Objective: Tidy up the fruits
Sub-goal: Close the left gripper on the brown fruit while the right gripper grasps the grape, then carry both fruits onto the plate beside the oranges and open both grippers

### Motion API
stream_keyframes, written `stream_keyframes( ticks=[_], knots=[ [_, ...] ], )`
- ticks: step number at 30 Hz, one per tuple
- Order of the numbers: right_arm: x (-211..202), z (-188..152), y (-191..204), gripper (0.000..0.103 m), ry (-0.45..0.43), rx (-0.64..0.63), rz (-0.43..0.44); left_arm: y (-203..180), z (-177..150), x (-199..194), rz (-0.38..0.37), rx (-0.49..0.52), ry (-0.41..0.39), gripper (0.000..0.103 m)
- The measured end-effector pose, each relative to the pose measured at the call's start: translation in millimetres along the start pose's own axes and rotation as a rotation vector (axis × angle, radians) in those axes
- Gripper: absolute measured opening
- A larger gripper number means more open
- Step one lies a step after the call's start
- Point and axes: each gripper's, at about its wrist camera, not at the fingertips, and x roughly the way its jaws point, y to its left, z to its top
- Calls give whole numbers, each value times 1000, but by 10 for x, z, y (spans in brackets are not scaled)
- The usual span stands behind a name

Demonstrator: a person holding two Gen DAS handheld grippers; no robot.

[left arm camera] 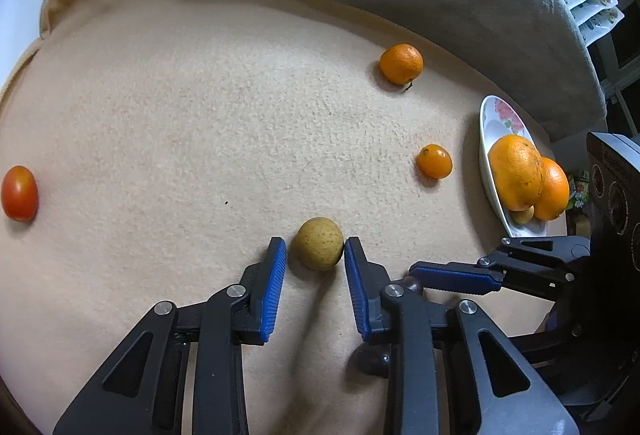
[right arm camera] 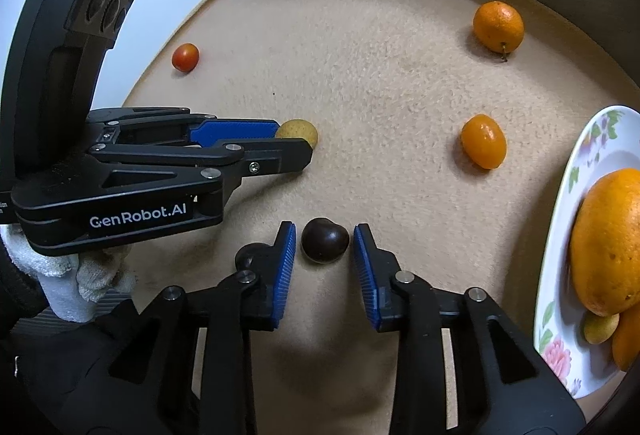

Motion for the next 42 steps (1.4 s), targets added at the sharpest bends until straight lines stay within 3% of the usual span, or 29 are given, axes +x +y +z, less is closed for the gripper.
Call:
stream_keyframes(
  ticks=[2, 18, 31, 42],
  knots=[
    [10, 5, 3, 26, 2, -1, -2, 0, -1, 7, 1, 3, 0, 27],
    [-143, -52, -60, 25, -41, 21, -8, -79, -8, -2, 14, 5, -17, 23],
    [-633, -187, -323, 25, -127, 84, -15, -259, 26, -189, -8, 25, -46, 23],
    [-1098, -339, -629, 25, -204, 148, -38, -670, 129, -227, -50, 100, -55, 23]
  ],
)
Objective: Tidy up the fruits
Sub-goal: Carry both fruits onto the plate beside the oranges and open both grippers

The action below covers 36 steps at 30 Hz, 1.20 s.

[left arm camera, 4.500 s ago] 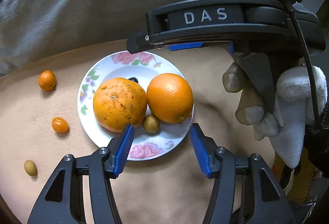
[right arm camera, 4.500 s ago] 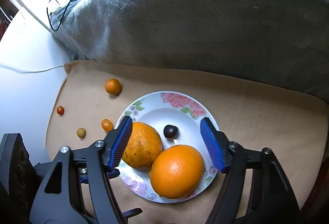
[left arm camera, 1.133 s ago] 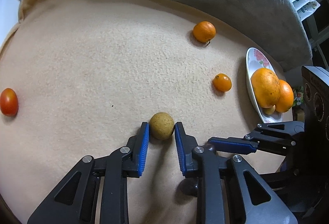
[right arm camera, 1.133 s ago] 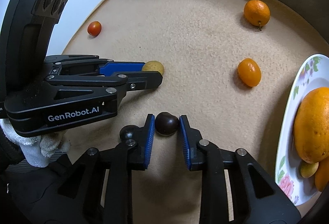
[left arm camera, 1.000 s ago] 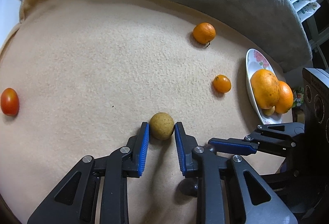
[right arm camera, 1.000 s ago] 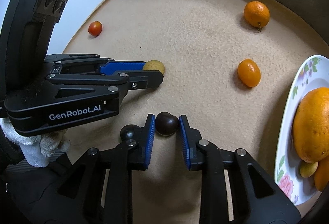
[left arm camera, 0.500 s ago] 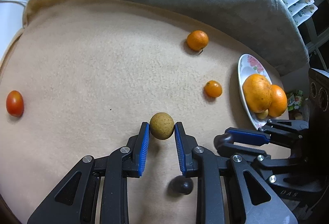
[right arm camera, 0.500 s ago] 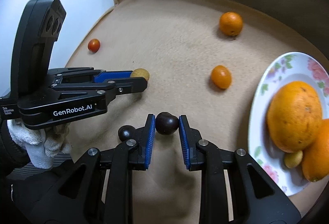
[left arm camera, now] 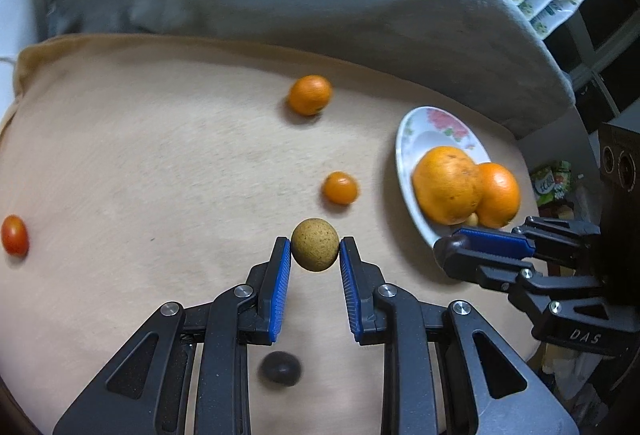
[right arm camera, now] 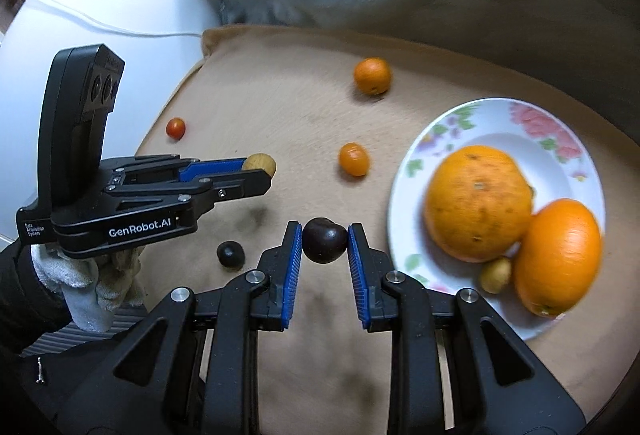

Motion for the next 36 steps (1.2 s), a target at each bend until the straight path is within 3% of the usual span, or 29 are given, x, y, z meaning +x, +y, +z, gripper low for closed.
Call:
stream_keyframes(
  ticks=[20, 36],
  knots=[
    [-739, 80, -723, 25, -150, 120, -104, -645, 504, 227, -66, 117, -14, 23],
    [-743, 147, -1179, 25, -147, 160, -160, -916, 802, 479, -94, 173, 12, 23]
  ],
)
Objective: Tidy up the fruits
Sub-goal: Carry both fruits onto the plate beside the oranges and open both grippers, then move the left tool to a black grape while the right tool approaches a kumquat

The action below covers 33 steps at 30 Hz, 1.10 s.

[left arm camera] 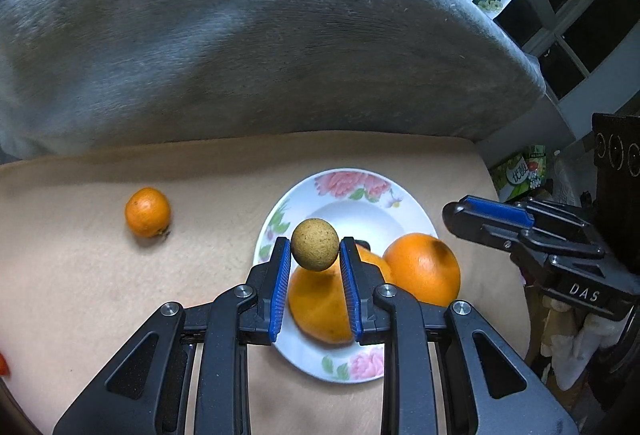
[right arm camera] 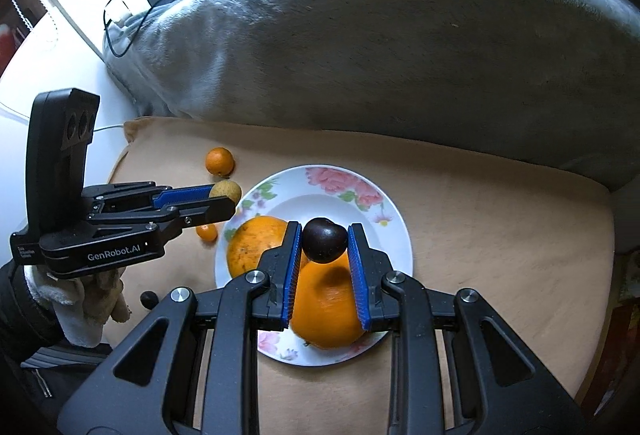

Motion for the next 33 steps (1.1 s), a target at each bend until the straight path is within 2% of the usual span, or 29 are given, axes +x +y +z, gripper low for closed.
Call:
stream_keyframes(
  ticks=[19, 21, 22, 23, 25, 27, 29, 33],
  knots=[
    [57, 34, -116, 26, 11, 30, 7, -117, 75, 130, -3, 28, 25, 24],
    [57, 40, -121, 29, 11, 31, 2, -123, 75, 128, -2, 30, 24, 35],
    [51, 43, -124, 37, 7, 32, -1, -124, 80, 128, -1, 30, 23, 43],
    [42, 46, -125, 46, 2, 32, -4, -124, 84, 124, -2, 29, 19, 45],
    [31, 51, -125, 53, -5, 33, -10, -124, 90, 121, 0, 30, 17, 45],
    [27, 57, -132, 54, -6, 38, -13, -121, 93, 123, 4, 30, 18, 46],
    [26, 61, -139, 57, -6, 42, -19, -116, 93, 120, 7, 30, 19, 51],
    [-2, 68, -140, 67, -17, 45, -34, -119, 90, 87, 18, 38, 13, 56]
  ],
)
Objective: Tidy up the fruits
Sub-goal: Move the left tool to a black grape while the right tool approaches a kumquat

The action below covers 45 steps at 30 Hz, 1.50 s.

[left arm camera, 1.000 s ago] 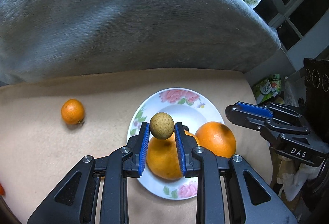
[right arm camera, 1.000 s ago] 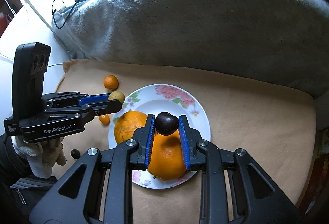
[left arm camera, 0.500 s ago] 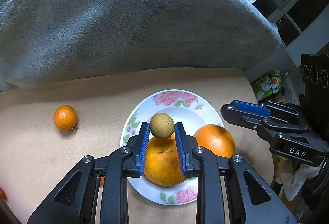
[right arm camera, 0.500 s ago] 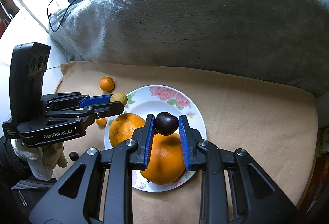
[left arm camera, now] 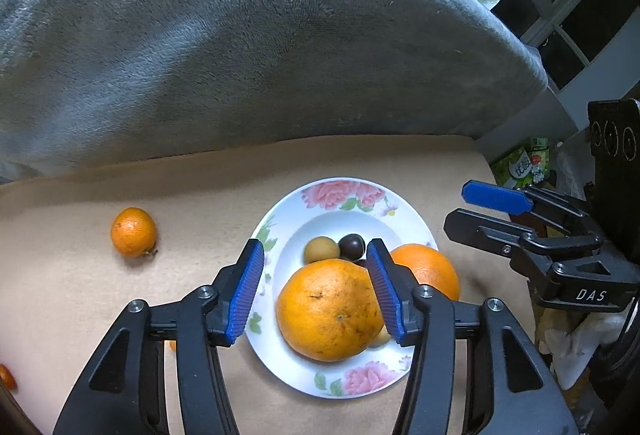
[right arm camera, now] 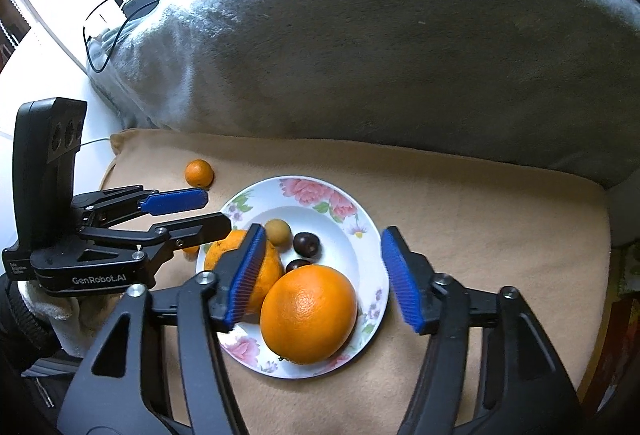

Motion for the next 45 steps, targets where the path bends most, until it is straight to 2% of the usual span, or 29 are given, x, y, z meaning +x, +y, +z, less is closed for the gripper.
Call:
stream_keyframes(
  ticks=[1, 5, 21, 32, 45],
  knots=[
    [-6, 4, 0, 70, -2, 2, -5, -10, 1, -9, 8, 5, -4, 62],
    [-25, 18, 4, 77, -8, 7, -26, -24, -9, -46, 37, 21, -17, 69],
    [-113, 1, 138, 80, -44, -1, -61, -116, -122, -324, 102, 79, -76, 69],
    [-212, -14, 346, 80, -95, -30, -57, -80, -280, -577, 128, 63, -113, 69],
    [-220, -43, 579, 80, -88, -69, -75, 25, -490, -839, 154, 24, -150, 69]
  ],
)
